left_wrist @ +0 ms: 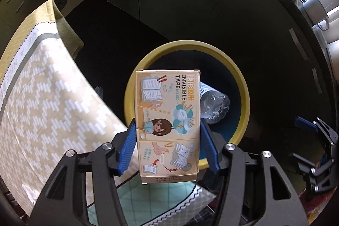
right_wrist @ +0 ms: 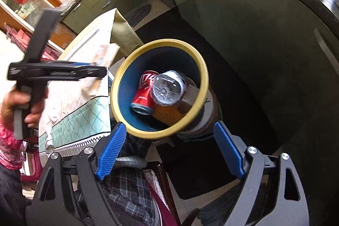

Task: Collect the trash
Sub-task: 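Carry the Invisible Tape box over the blue bin and open the left gripper, then move both grippers back over the table toward the paper towel and wrapper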

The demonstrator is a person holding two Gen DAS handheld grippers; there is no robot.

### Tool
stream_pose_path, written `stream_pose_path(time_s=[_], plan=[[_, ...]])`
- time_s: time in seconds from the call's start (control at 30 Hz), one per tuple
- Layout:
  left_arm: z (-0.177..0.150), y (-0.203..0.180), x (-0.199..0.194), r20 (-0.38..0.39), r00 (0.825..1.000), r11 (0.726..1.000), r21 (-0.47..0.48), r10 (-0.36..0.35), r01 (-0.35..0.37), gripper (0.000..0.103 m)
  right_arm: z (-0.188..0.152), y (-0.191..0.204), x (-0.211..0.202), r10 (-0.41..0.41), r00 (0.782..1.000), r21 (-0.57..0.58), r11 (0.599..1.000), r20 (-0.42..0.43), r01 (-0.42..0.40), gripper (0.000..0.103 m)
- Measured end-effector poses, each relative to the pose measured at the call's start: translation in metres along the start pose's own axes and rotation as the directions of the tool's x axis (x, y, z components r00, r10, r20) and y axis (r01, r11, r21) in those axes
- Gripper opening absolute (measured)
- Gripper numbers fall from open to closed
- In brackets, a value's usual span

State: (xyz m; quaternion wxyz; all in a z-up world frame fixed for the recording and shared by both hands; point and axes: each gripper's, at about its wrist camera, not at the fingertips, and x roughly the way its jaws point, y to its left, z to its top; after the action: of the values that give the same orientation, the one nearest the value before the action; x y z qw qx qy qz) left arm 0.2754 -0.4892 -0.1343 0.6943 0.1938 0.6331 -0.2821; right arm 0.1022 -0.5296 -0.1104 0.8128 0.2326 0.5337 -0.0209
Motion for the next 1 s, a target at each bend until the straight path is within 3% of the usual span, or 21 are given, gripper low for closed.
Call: stream_pose_path(time_s=[0.17,0.23,0.43,0.53,0.73,0.93,1.0], plan=[[0.026,-0.009,0.033,-0.013,1.000,1.000,-0.010,0.019,-0.019,0.056,-0.012,-0.012,-0.014,-0.021,1.000,0.010,1.000,0.009,0.021,0.084],[0.027,-0.009,0.036,-0.019,1.000,1.000,-0.016,0.017,-0.017,0.062,-0.016,-0.012,-0.019,-0.021,1.000,0.010,1.000,0.016,0.021,0.084],[0.007,0.005,0.001,0.009,1.000,1.000,0.004,-0.023,0.023,0.065,-0.020,0.000,-0.027,-0.025,0.999,-0.023,0.999,0.036,0.026,0.084],[-0.018,0.024,-0.033,0.022,1.000,1.000,0.014,-0.019,0.019,0.065,-0.022,0.015,-0.024,-0.013,0.999,-0.063,0.998,0.034,0.015,0.084],[-0.105,0.101,-0.104,0.034,0.998,0.998,-0.028,0.059,-0.058,0.065,-0.027,0.063,-0.012,0.017,1.000,-0.179,0.984,0.014,-0.015,0.084],[-0.187,0.194,-0.106,-0.036,0.985,0.972,-0.161,0.167,-0.171,0.064,-0.029,0.119,-0.003,0.052,0.998,-0.296,0.954,-0.021,-0.056,0.084],[-0.200,0.228,-0.096,-0.062,0.983,0.962,-0.205,0.171,-0.181,0.064,-0.034,0.141,0.003,0.062,0.997,-0.343,0.936,-0.039,-0.072,0.084]])
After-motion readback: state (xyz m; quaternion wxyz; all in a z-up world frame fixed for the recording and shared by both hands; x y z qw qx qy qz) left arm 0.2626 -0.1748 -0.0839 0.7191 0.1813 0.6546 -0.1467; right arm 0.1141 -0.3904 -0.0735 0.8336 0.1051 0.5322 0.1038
